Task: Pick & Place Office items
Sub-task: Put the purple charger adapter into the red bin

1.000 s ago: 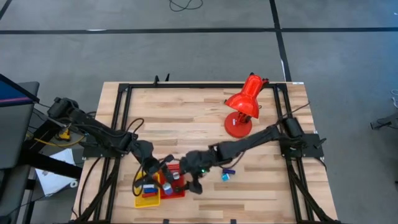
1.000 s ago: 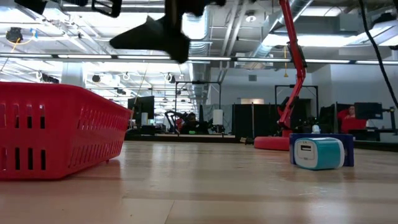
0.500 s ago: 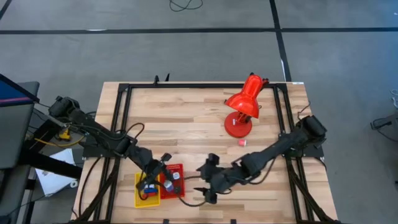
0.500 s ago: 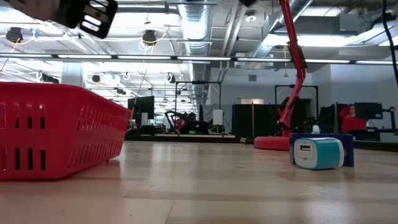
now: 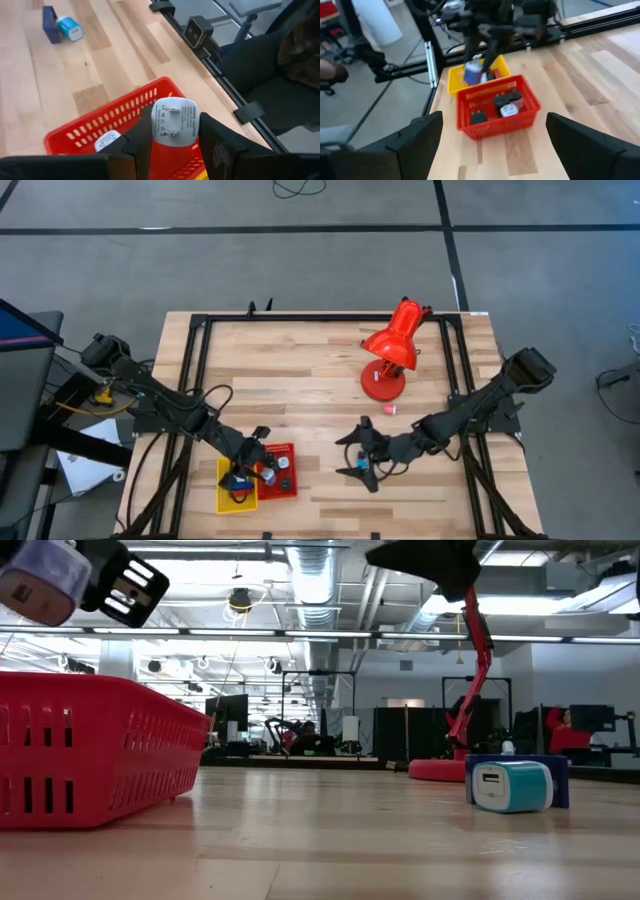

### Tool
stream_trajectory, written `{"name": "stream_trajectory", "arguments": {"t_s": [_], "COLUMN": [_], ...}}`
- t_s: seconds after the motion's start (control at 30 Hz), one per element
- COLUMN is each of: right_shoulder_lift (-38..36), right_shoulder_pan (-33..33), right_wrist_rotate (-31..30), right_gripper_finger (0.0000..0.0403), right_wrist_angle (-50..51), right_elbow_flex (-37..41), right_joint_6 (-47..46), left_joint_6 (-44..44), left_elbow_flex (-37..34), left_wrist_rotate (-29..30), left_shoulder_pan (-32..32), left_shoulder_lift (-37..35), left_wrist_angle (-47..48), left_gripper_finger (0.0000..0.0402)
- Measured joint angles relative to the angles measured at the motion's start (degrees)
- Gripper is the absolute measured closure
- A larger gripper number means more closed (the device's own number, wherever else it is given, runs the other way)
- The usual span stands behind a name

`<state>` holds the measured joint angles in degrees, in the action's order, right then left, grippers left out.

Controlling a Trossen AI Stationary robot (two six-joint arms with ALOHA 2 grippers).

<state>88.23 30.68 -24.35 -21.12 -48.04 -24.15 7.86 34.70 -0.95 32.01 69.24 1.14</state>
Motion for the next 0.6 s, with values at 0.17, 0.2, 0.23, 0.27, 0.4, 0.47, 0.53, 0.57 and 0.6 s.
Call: {"name": "stream_trajectory", "arguments": {"t_s": [0.17,0.2,0.23,0.27,0.4,0.47,0.53,0.57,0.6], "right_shoulder_lift": [-1.0,-1.0,-1.0,-0.9,0.0,0.4,1.0,1.1,1.1], "right_shoulder_pan": [-1.1,-1.5,-1.7,-1.8,-2.4,-2.4,-2.4,-2.4,-2.4], "right_wrist_rotate": [-0.6,-0.5,-0.4,-0.4,-0.3,-0.3,-0.3,-0.2,-0.1], "right_gripper_finger": [0.0056,0.0056,0.0056,0.0056,0.0055,0.0055,0.0055,0.0055,0.0055], "right_wrist_angle": [-4.1,-4.3,-4.5,-4.7,-4.7,-4.7,-4.9,-4.4,-4.4], "right_elbow_flex": [3.5,3.7,3.9,4.0,4.3,4.3,4.3,4.3,4.3], "right_joint_6": [0.1,0.1,-0.1,-0.6,-1.8,-1.8,-2.9,-3.3,-3.6], "left_joint_6": [0.0,-0.2,-0.8,-1.5,-3.0,-5.0,-7.4,-8.1,-8.9], "left_elbow_flex": [0.0,0.0,0.0,0.0,1.4,1.9,2.0,2.0,2.0], "left_wrist_rotate": [0.0,0.0,0.0,0.0,0.0,-0.2,-0.4,-0.4,-0.5], "left_shoulder_pan": [0.7,0.7,0.7,0.7,0.7,1.1,1.4,1.4,1.4], "left_shoulder_lift": [3.4,4.5,5.4,6.3,9.4,10.5,11.4,11.9,12.5], "left_wrist_angle": [-0.7,-1.2,-1.6,-2.4,-2.5,-2.5,-2.5,-2.3,-1.9], "left_gripper_finger": [0.0274,0.0274,0.0274,0.0274,0.0274,0.0274,0.0274,0.0274,0.0274]}}
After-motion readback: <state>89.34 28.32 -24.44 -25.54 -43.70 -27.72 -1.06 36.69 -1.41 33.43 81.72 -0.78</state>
